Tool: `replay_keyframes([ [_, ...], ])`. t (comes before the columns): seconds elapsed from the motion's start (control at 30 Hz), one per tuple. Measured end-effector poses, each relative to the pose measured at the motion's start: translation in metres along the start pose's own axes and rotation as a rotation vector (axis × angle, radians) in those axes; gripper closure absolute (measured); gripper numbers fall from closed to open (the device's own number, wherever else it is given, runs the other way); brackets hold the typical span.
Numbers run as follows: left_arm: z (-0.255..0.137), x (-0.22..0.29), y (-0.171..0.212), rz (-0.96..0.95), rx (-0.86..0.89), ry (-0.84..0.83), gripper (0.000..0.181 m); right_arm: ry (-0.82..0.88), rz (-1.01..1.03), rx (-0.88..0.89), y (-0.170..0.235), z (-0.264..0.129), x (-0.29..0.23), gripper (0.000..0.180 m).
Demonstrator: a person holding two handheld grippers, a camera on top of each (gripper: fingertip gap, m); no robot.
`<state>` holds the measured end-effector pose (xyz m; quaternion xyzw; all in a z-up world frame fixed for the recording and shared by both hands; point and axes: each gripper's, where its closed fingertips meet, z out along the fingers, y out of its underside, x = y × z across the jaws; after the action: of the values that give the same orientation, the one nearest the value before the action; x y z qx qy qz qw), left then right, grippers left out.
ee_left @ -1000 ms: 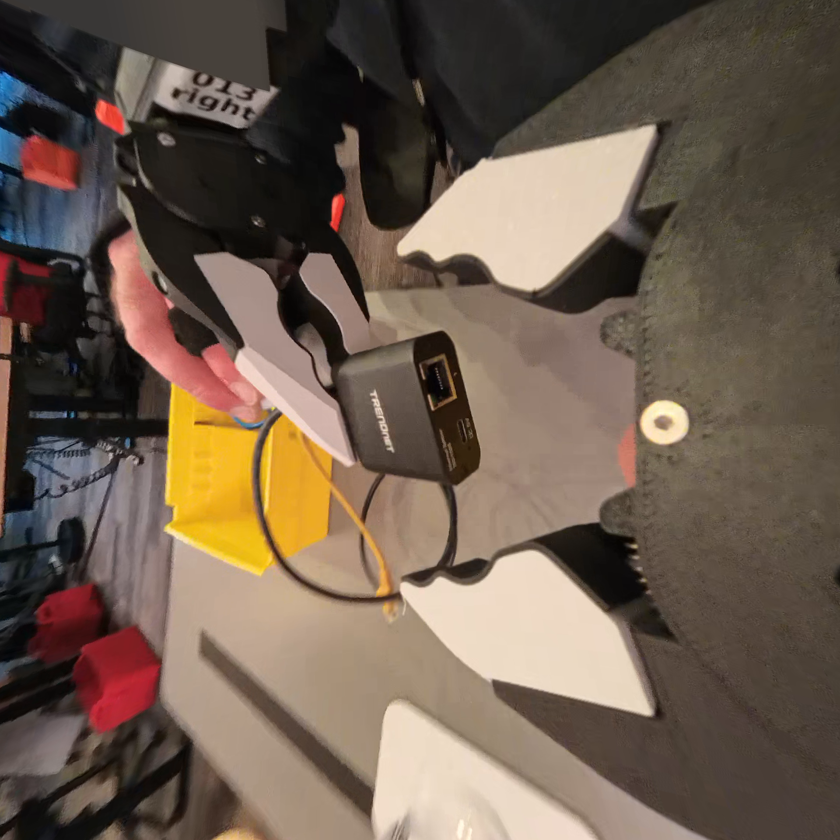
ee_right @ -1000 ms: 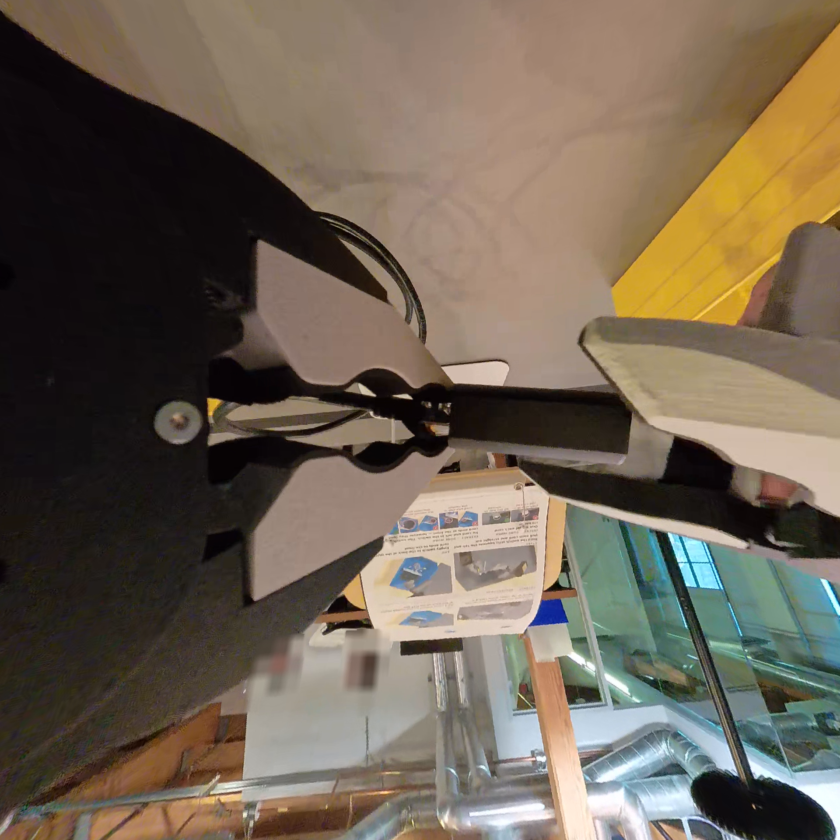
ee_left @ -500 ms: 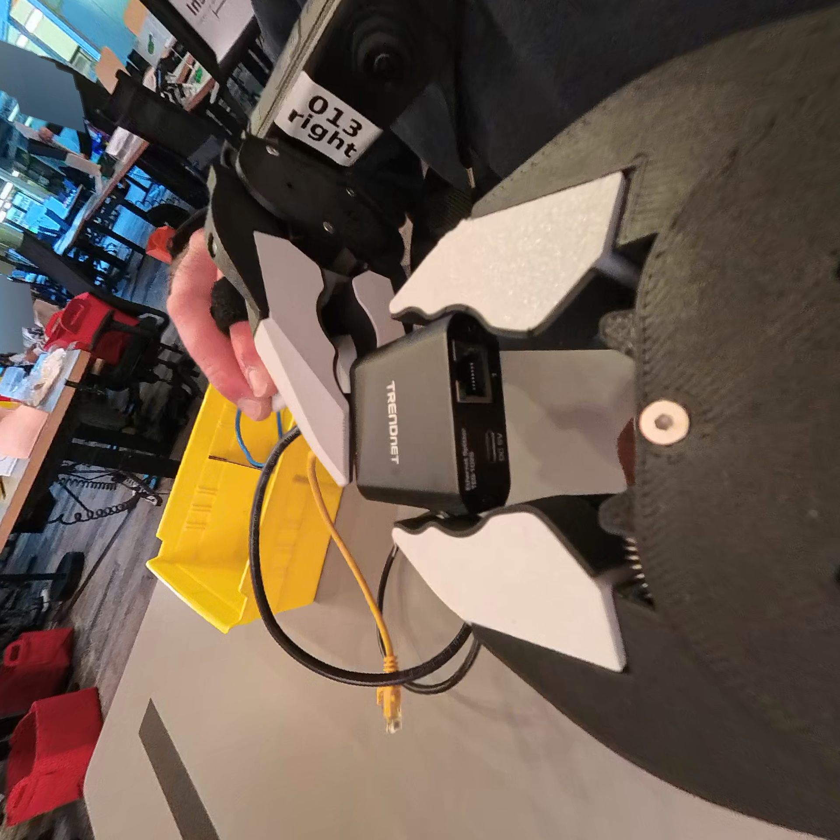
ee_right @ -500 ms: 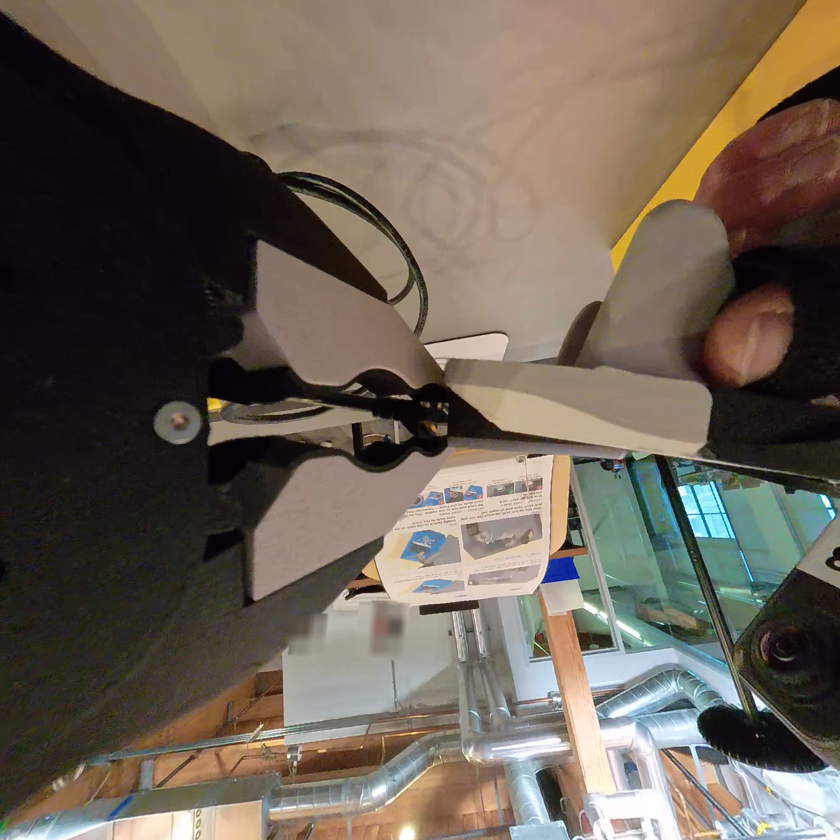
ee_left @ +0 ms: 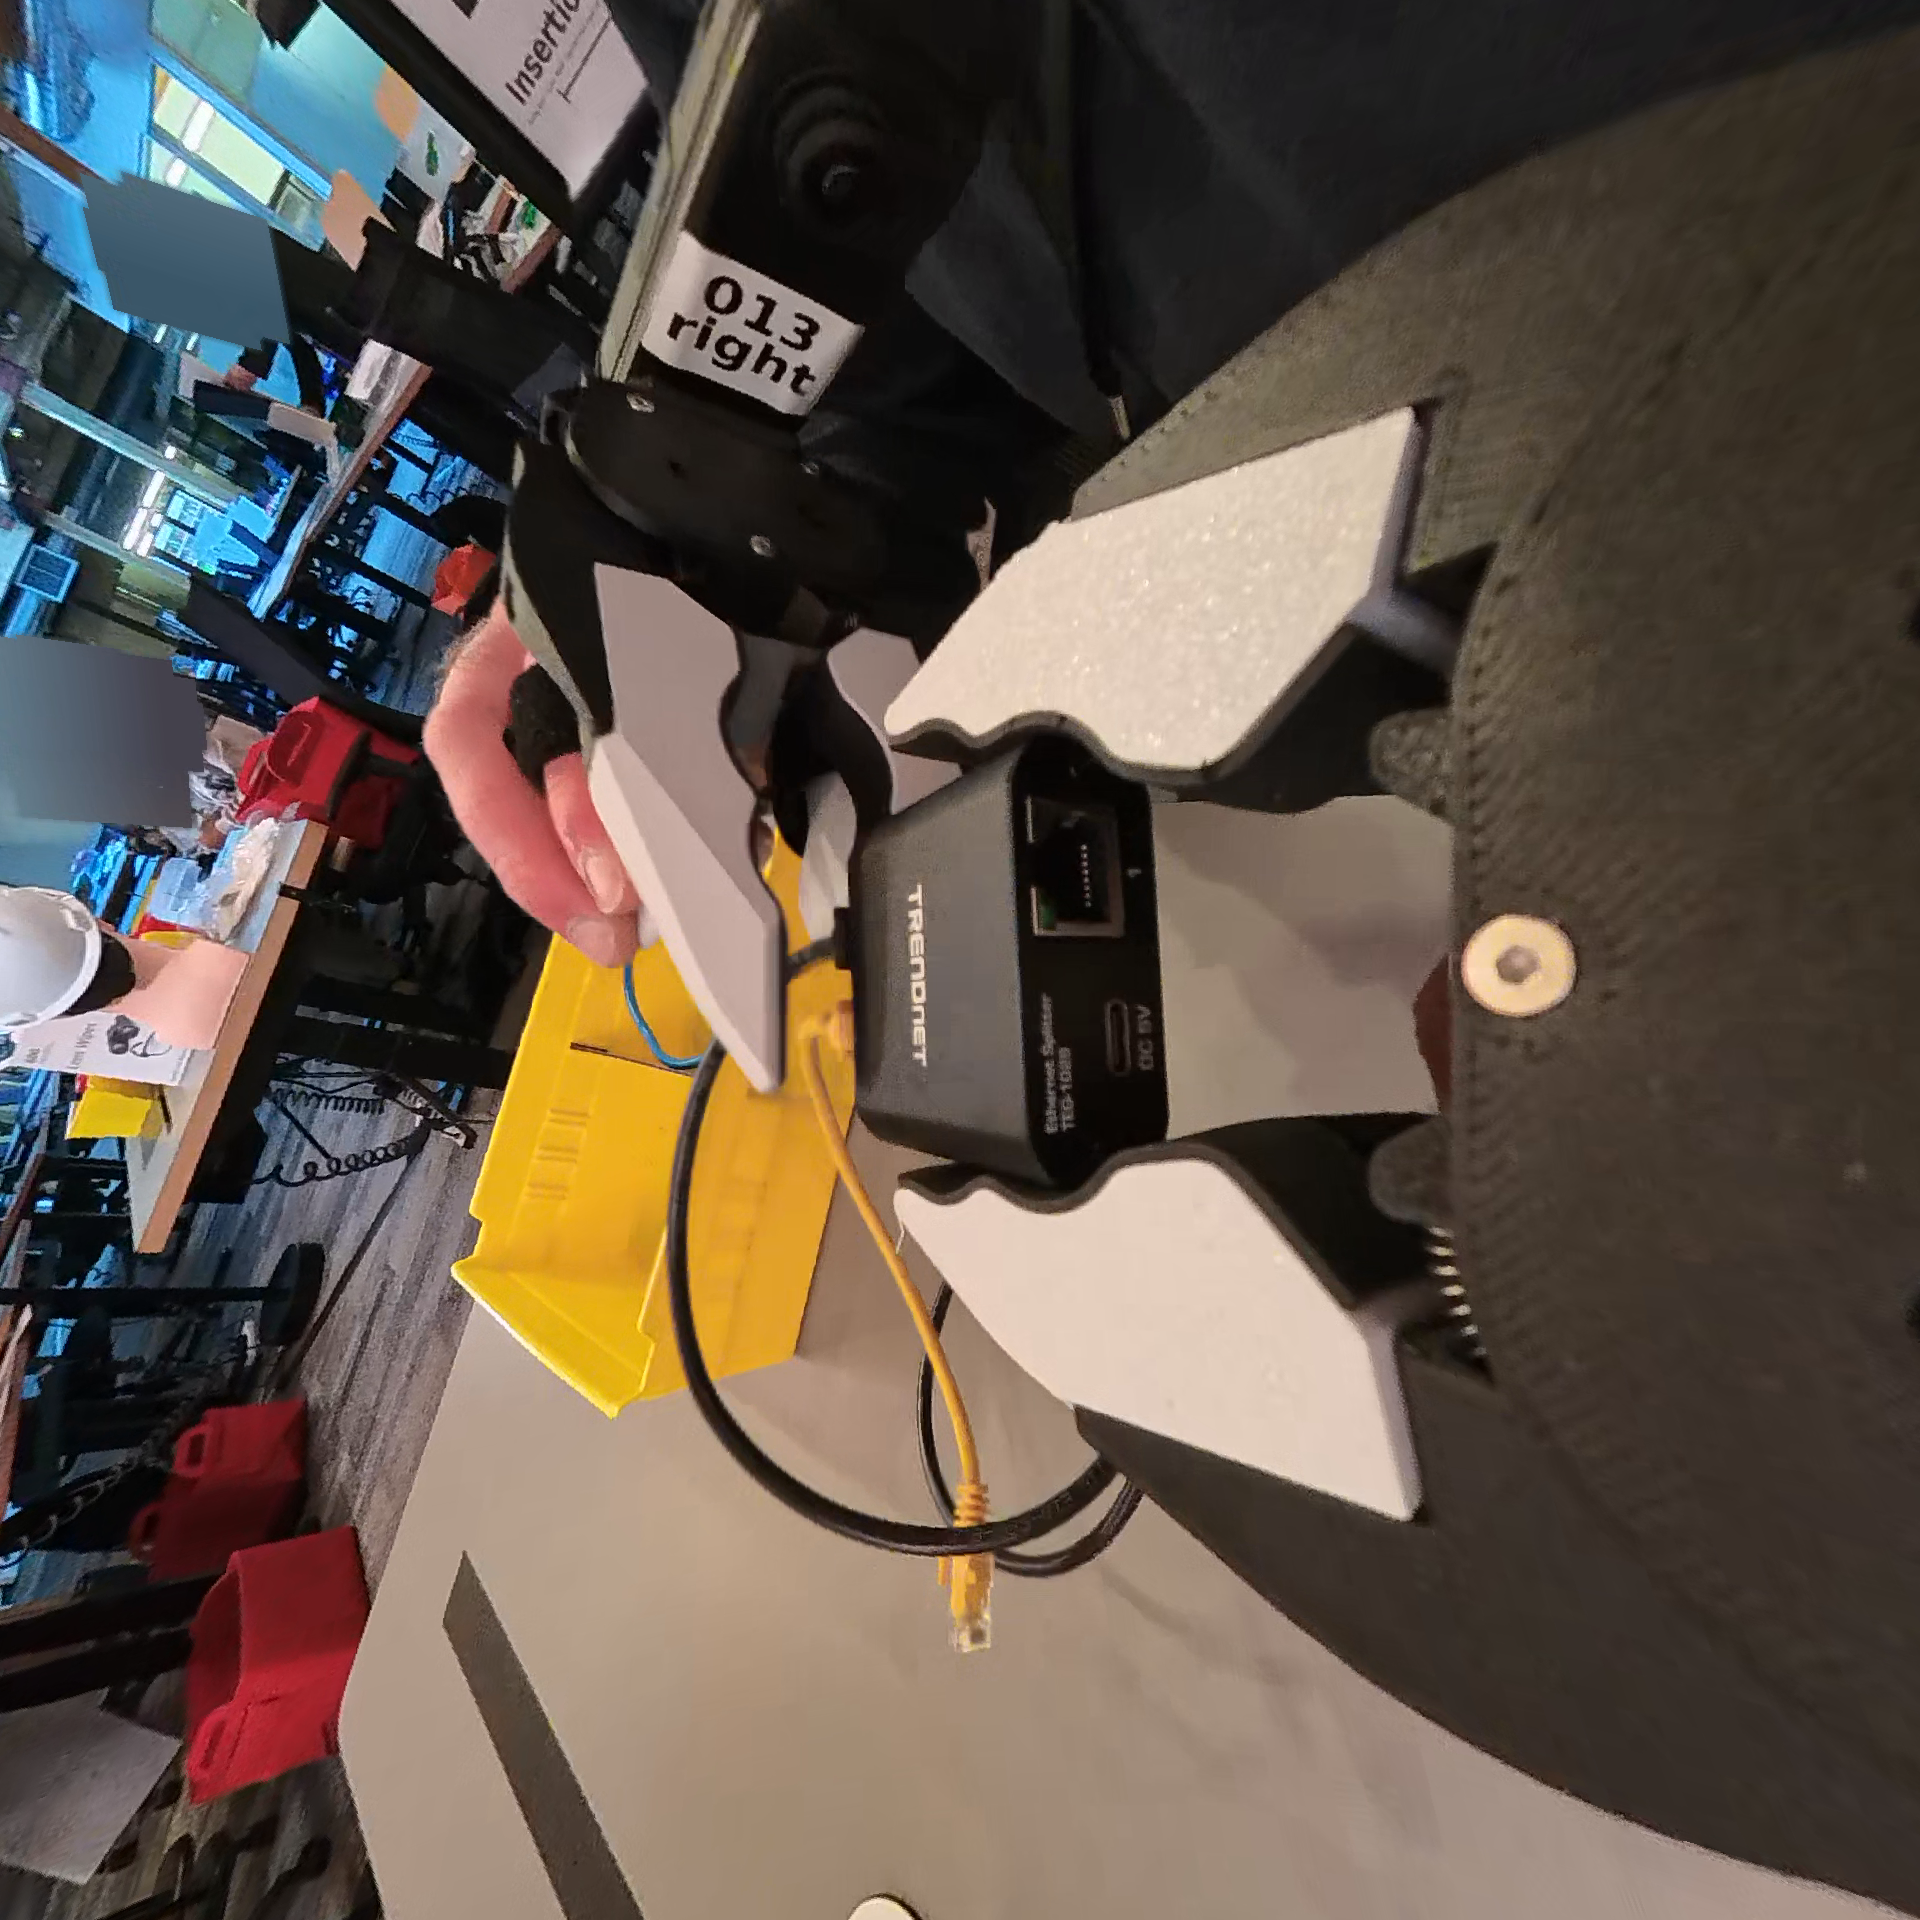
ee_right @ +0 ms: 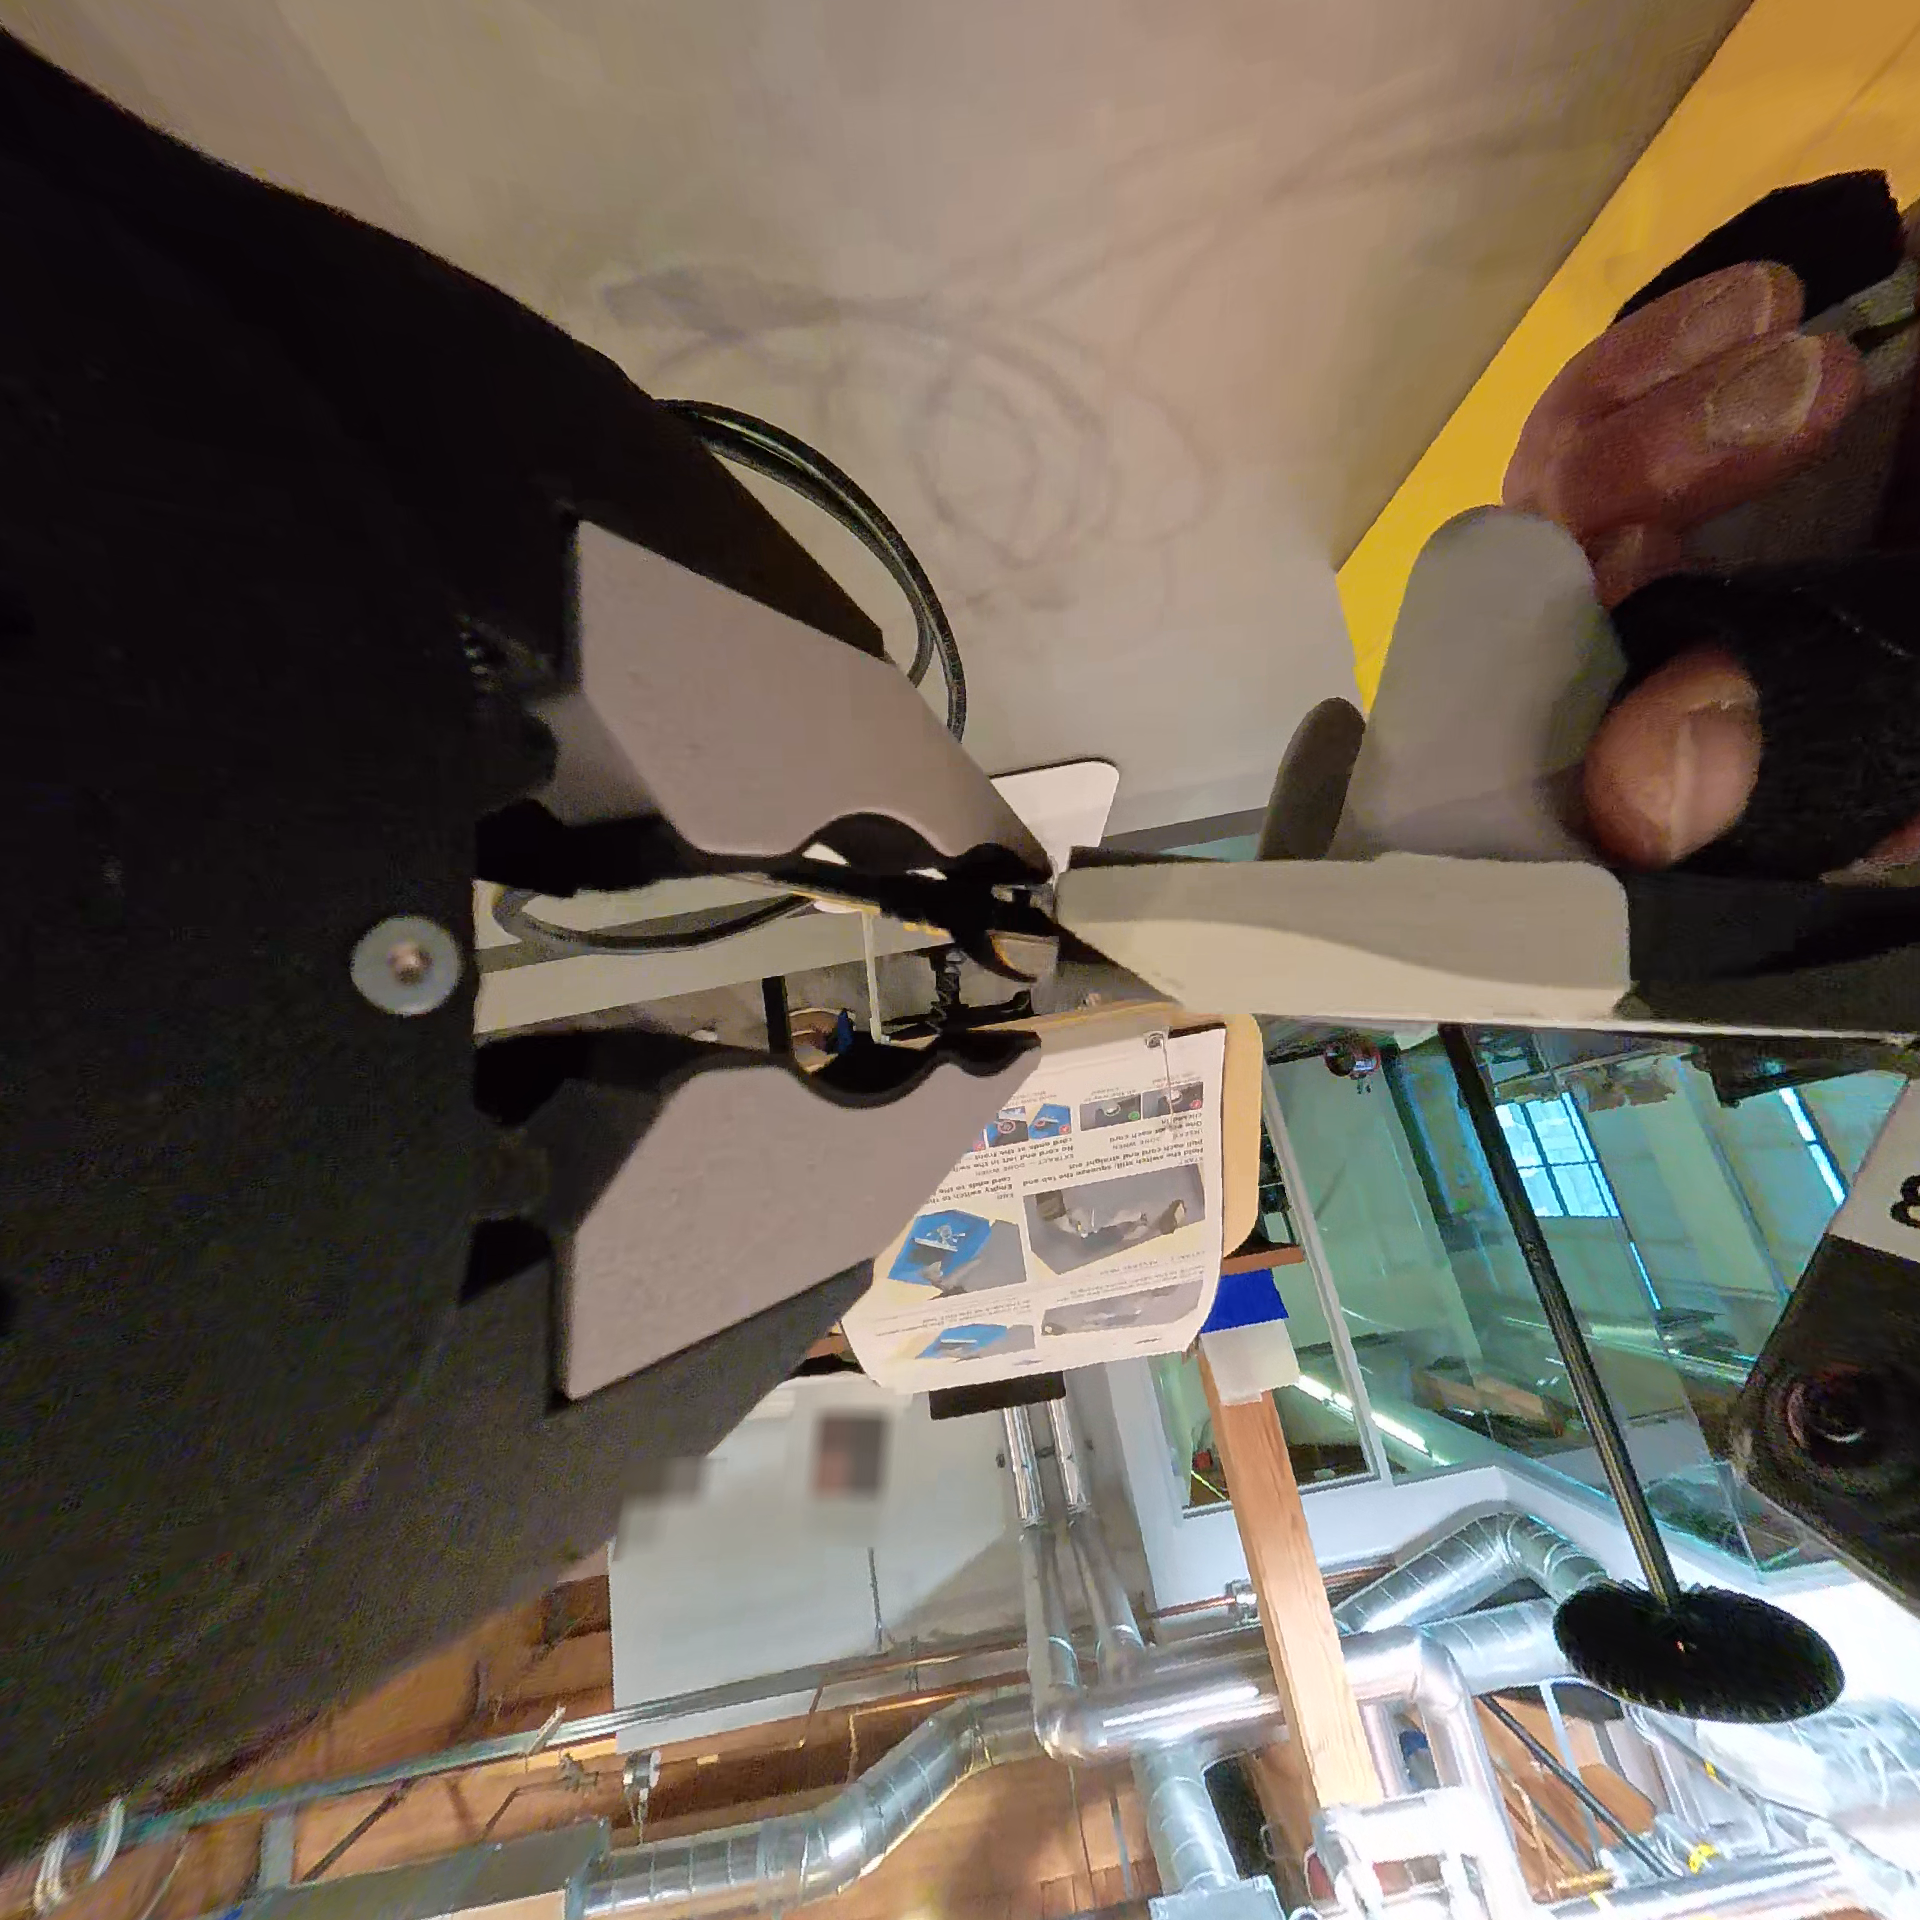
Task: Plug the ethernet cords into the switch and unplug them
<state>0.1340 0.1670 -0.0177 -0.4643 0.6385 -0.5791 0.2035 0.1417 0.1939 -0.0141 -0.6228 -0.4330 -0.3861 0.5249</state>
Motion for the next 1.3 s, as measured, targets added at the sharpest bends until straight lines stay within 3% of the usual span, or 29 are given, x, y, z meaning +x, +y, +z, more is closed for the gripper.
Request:
replay_keyframes([
  [0.07,-0.002,-0.002,-0.002,-0.022,0.028,0.005,0.107,-0.008,0.047,0.017,0.002,-0.004,0.003,0.149],
  [0.27,-0.003,-0.003,-0.005,-0.057,0.064,0.022,0.107,-0.066,0.12,0.113,-0.004,-0.019,0.001,0.16],
  [0.73,-0.006,-0.007,-0.006,-0.106,0.096,0.033,0.107,-0.082,-0.007,0.11,-0.015,-0.006,-0.006,0.166],
  [1.3,-0.002,-0.008,-0.002,-0.13,0.091,0.043,0.107,-0.229,-0.028,0.07,-0.013,-0.008,-0.015,0.17],
])
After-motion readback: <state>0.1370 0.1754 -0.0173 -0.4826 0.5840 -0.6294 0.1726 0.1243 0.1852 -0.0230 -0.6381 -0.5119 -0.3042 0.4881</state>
